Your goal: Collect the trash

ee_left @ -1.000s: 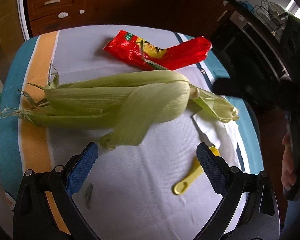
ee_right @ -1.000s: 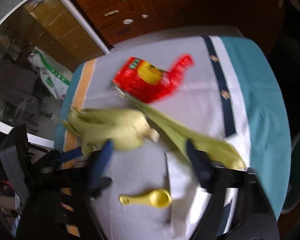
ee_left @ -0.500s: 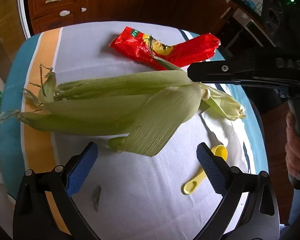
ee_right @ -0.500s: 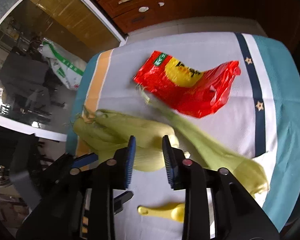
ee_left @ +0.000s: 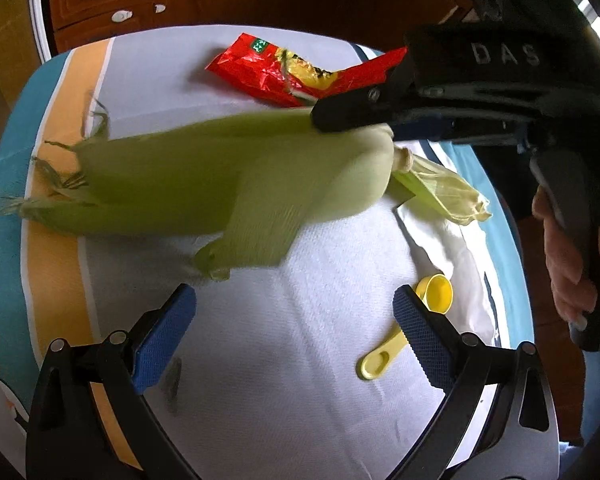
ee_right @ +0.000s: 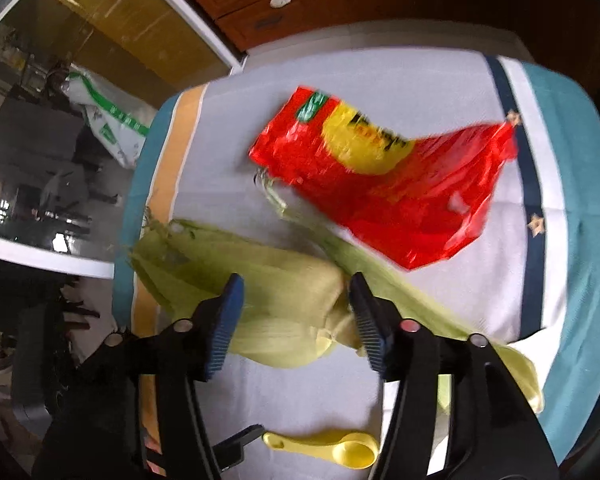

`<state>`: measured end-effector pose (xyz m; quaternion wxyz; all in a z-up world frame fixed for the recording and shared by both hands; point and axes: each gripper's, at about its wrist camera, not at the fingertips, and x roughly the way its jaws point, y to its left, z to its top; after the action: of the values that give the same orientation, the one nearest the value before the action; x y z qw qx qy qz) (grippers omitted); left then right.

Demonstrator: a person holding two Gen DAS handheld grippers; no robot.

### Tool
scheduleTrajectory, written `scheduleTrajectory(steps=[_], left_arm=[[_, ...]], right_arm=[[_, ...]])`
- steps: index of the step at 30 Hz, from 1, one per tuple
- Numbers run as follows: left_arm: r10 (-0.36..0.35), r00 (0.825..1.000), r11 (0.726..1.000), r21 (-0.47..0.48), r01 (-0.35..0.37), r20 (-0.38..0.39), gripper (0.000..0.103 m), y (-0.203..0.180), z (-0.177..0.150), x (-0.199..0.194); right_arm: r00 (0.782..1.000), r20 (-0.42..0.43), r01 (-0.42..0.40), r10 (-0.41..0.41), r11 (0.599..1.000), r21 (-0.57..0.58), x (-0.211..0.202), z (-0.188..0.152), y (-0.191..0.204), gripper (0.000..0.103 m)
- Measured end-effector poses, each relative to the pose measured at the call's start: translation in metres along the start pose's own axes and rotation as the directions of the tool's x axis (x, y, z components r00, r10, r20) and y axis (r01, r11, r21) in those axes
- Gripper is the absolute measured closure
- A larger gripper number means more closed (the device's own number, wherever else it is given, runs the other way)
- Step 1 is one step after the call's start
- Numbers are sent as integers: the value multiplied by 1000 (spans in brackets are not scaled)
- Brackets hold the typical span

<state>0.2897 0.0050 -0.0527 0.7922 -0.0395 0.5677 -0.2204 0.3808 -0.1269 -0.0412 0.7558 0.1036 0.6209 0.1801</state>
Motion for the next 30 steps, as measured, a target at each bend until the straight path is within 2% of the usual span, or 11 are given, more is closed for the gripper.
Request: scheduleTrajectory(steps=[2,5,11,15,18,21,22,23,27,30], left_arm=[[-5,1000,1000,-2,5,1,4,0,1,0],[-14,1000,1000,-8,14,8,4,2,0,-4],[-49,999,999,-22,49,21,4,2,-9,-15],[-79,996,996,-38,80,36,4,0,-15,-22],[-103,994,992,-63,106,44,4,-1,-20,-27],[-109,992,990,-88,113,56,4,-2,-27,-29],[-110,992,989,-96,115,59,4,-2,-28,-30],[-104,993,988,-109,110,61,4,-1,-30,-29],[-114,992,984,-129,121,55,4,1,-31,-28],[-61,996,988,-136,69,60,4,2,-26,-27]], right_arm=[[1000,-5,-2,2,1000,0,1,-3,0,42],[998,-30,-48,49,998,41,-4,-9,1,35],[991,-93,-91,94,995,29,-12,-27,19,24],[987,-116,-107,110,994,30,-15,-39,32,23],[978,-135,-150,157,987,60,-16,-51,31,24],[978,-127,-155,166,983,93,-16,-60,26,52],[975,-130,-168,181,980,105,-15,-62,26,78],[965,-147,-199,219,970,138,-11,-66,21,93],[956,-145,-227,253,958,174,-7,-75,20,93],[949,-118,-267,291,946,186,-15,-72,15,89]])
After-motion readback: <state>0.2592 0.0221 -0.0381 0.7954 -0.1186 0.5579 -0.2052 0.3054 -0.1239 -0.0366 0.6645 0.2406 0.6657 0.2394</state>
